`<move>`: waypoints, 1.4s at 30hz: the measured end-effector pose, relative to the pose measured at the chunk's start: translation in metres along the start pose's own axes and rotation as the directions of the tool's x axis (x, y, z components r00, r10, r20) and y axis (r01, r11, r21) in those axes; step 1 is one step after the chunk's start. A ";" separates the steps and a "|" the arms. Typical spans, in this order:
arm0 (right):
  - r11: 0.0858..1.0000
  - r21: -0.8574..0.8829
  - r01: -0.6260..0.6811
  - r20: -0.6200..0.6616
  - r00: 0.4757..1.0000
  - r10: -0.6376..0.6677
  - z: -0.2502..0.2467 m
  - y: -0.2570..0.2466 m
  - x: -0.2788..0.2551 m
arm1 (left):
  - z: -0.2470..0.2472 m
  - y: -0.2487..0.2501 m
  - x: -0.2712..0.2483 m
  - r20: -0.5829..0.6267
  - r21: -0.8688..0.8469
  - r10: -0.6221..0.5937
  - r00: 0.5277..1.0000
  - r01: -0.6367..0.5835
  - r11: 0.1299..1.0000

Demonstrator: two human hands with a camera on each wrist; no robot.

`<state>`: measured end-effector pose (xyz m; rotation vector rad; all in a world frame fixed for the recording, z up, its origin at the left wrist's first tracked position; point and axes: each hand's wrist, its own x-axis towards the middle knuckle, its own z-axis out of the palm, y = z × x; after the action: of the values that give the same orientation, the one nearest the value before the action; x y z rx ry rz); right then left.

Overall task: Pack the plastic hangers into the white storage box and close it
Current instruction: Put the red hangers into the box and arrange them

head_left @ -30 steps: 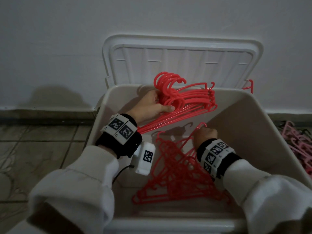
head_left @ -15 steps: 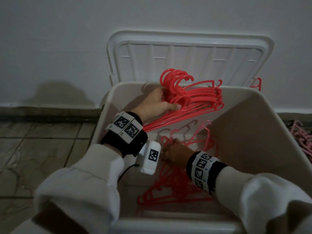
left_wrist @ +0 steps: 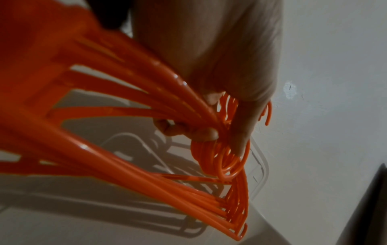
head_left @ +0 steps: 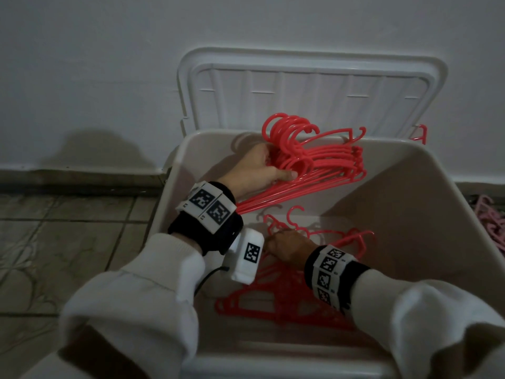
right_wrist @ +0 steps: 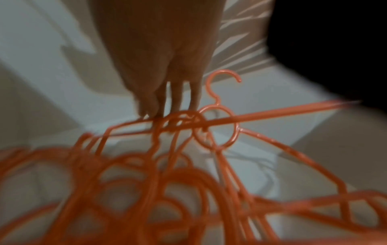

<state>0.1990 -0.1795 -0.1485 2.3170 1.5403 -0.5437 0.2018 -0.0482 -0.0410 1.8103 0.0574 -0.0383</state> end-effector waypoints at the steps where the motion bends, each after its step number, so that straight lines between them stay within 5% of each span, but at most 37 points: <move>1: 1.000 0.027 0.003 0.011 1.000 -0.003 0.000 0.000 -0.001 | 0.000 0.000 0.000 -0.001 0.001 -0.002 1.000 0.002 1.000; 5: 1.000 -0.008 0.020 0.082 0.996 -0.019 0.005 -0.006 -0.007 | 0.000 0.002 0.000 -0.012 0.005 -0.002 1.000 0.002 1.000; 11: 0.971 0.229 0.071 -0.034 0.997 -0.065 -0.005 -0.006 -0.006 | -0.001 0.004 -0.002 -0.002 0.020 0.016 1.000 -0.016 1.000; 14: 0.975 0.180 0.127 -0.027 0.992 -0.124 -0.005 -0.002 -0.001 | -0.002 0.003 -0.001 -0.006 0.014 0.013 1.000 -0.013 1.000; 17: 0.992 0.094 0.086 0.072 0.993 -0.093 -0.006 -0.002 0.001 | -0.001 0.002 0.000 -0.006 0.010 0.014 1.000 -0.014 1.000; 30: 0.980 0.195 -0.033 -0.027 0.999 0.039 -0.027 0.028 -0.003 | -0.003 0.000 0.003 0.007 0.018 -0.001 1.000 0.001 1.000; 35: 0.786 0.612 0.088 0.007 0.993 -0.117 -0.047 0.049 -0.034 | -0.004 0.000 0.002 -0.022 0.001 -0.006 1.000 0.006 1.000; 38: 0.592 0.786 0.180 -0.069 0.976 -0.205 -0.048 0.061 -0.056 | -0.004 0.000 0.001 -0.026 -0.012 -0.008 1.000 0.008 1.000; 42: 0.354 0.910 0.218 -0.245 0.969 0.033 -0.053 0.080 -0.077 | -0.004 0.001 0.001 -0.036 -0.017 -0.034 0.999 0.033 0.999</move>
<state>0.2540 -0.2477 -0.0620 3.1903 1.7053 -1.6363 0.2024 -0.0441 -0.0390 1.7936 0.1138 -0.0289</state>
